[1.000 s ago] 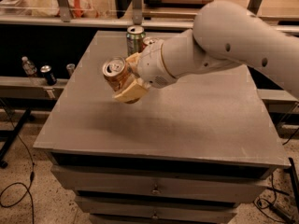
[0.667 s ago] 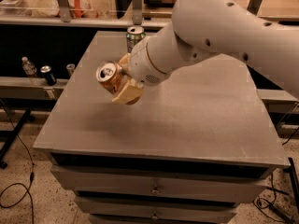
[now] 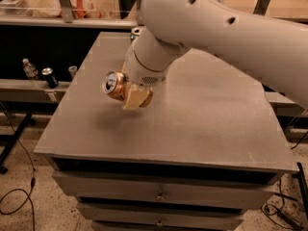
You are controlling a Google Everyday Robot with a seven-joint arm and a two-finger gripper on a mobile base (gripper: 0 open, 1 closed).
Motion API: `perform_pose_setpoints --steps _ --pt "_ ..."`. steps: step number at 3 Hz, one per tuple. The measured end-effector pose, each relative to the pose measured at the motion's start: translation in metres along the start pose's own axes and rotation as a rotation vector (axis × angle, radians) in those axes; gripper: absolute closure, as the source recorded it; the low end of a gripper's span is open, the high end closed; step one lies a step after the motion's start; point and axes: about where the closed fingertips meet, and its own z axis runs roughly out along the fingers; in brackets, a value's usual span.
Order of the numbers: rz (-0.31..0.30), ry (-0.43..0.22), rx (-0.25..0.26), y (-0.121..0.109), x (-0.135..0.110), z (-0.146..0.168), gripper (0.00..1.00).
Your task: Knock orange can over
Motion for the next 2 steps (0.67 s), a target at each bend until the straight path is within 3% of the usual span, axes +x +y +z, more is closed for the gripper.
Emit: perform_pose_setpoints --steps 1,2 --pt "-0.023 0.117 0.012 -0.011 0.024 -0.002 1.0" --pt "-0.091 0.188 0.034 -0.014 0.036 -0.008 1.0"
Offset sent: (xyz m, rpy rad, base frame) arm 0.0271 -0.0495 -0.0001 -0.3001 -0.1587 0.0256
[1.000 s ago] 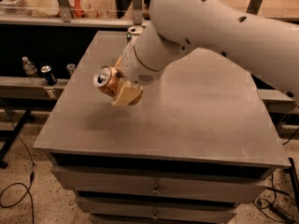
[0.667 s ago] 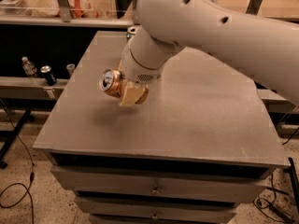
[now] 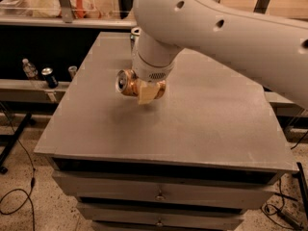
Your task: Knock orange can over
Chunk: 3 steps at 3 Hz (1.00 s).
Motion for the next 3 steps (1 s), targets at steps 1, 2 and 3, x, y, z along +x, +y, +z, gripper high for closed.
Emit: perform_pose_setpoints --steps 1,2,3 --pt "-0.124 0.039 0.029 0.008 -0.003 -0.008 1.0" --pt "-0.271 0.063 0.034 0.02 -0.018 -0.014 1.0" --pt "-0.404 0.052 -0.002 0.034 -0.041 -0.012 1.0"
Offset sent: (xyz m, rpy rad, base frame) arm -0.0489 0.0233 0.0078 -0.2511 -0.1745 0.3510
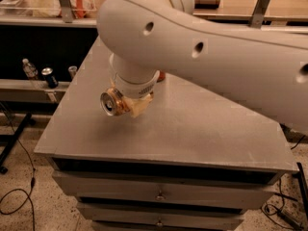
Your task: Knock orange can over
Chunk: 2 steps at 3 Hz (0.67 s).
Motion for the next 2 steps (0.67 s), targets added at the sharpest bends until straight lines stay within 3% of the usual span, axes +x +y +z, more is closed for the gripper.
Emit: perform_pose_setpoints --steps 1,2 --pt "-0.099 -0.04 -0.051 0.002 -0.024 0.01 1.0" --pt "-0.158 -0.06 -0.098 0.002 -0.041 0.021 1.0"
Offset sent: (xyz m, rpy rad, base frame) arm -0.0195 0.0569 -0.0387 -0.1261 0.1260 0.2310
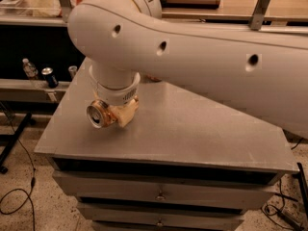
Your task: Knock orange can over
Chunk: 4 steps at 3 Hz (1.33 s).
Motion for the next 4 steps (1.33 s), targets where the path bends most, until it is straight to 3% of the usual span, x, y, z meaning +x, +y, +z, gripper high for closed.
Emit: perform_pose_setpoints --steps 1,4 --pt "-0.024 -0.004 -0.035 -0.005 -0.007 0.009 0.82" --pt "-0.06 0.014 -0.117 -0.01 -0.016 0.027 0.12"
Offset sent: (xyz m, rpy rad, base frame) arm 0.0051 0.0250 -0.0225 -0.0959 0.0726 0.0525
